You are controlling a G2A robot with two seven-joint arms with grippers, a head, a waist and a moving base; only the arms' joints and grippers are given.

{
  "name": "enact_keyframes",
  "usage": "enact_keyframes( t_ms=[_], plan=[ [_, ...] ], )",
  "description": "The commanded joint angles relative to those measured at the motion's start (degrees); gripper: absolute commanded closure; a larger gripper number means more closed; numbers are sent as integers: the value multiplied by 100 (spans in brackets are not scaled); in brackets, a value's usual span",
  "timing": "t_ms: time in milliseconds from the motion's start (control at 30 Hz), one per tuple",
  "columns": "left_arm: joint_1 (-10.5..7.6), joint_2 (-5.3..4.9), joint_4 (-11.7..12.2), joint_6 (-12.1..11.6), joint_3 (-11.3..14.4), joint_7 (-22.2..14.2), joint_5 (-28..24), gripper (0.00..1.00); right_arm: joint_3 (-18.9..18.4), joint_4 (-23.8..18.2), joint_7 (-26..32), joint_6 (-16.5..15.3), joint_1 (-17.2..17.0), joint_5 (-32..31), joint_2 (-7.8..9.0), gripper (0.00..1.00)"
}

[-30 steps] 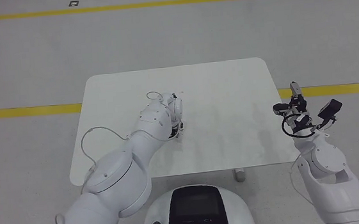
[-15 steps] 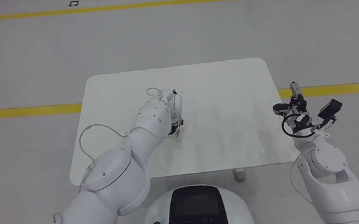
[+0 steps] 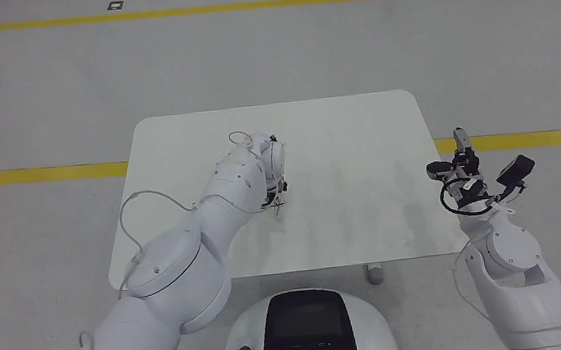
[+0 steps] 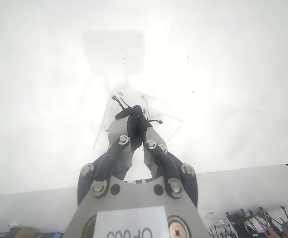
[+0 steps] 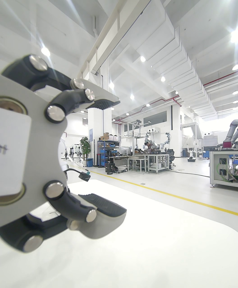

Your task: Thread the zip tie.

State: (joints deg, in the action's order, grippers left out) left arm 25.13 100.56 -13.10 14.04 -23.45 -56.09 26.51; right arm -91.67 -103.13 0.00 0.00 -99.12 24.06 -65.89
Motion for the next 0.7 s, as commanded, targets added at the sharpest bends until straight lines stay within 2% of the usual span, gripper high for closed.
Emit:
enact_keyframes(
  t_ms=[0, 200, 433, 667],
  plan=[
    [0, -29, -63, 0, 11, -71, 18, 100, 0, 0, 0, 0, 0, 0, 0, 0],
    [-10, -126, -243, 24, 31, -247, 73, 100, 0, 0, 0, 0, 0, 0, 0, 0],
    [3, -286, -622, 134, 87, -558, 259, 100, 0, 0, 0, 0, 0, 0, 0, 0],
    [58, -465, -1091, 354, 169, -868, 553, 100, 0, 0, 0, 0, 0, 0, 0, 0]
  ],
)
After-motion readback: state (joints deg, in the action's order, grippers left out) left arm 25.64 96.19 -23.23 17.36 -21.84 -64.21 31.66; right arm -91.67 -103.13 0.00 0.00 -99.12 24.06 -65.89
